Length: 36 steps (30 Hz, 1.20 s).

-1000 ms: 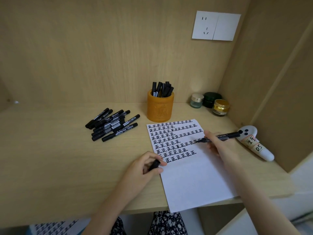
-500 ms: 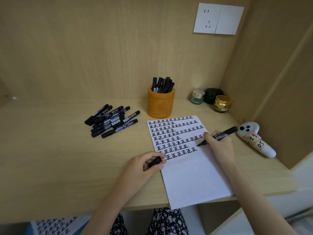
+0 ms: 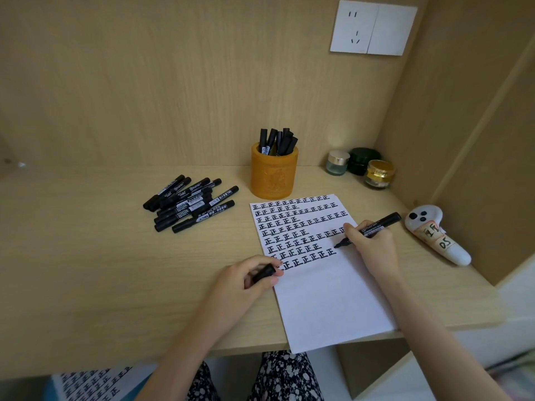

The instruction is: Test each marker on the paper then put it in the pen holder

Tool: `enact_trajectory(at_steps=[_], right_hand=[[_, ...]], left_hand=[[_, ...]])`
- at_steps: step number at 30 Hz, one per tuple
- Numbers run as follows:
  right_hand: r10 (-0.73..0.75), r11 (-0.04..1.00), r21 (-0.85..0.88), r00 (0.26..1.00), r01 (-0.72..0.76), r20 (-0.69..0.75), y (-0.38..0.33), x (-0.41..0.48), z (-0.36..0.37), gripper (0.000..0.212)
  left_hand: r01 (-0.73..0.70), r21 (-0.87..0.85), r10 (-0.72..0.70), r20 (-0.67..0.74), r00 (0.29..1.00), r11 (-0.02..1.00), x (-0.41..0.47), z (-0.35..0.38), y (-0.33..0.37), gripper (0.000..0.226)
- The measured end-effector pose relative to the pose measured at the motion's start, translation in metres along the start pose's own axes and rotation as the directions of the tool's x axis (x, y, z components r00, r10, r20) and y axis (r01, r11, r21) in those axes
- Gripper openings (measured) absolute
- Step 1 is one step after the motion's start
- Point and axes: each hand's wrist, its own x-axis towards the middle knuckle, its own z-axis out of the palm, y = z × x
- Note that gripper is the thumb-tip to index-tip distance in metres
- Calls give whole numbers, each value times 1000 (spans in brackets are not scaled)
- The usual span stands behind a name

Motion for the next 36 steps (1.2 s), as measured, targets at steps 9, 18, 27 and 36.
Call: enact_trajectory(at_steps=[9,18,27,36], right_hand=[[-6,1000,-7,998,6,-57,0,1,0,30],[12,1000,-1,999,-12,-39,0,1,-1,26],[20,999,-40,999,-21,-33,0,2,-1,28],[6,1000,-8,999,-7,-54,-2,-1,-2,24]], left_hand=[[-2,6,2,2,1000,1000,-1,0,1,23],[-4,-20,4,-1,1000,1000,-2,0,0,24],[4,6,-4,4,1000,1000,-1,0,-1,24],[6,-20,-6,3,1000,1000,-2,0,0,24]])
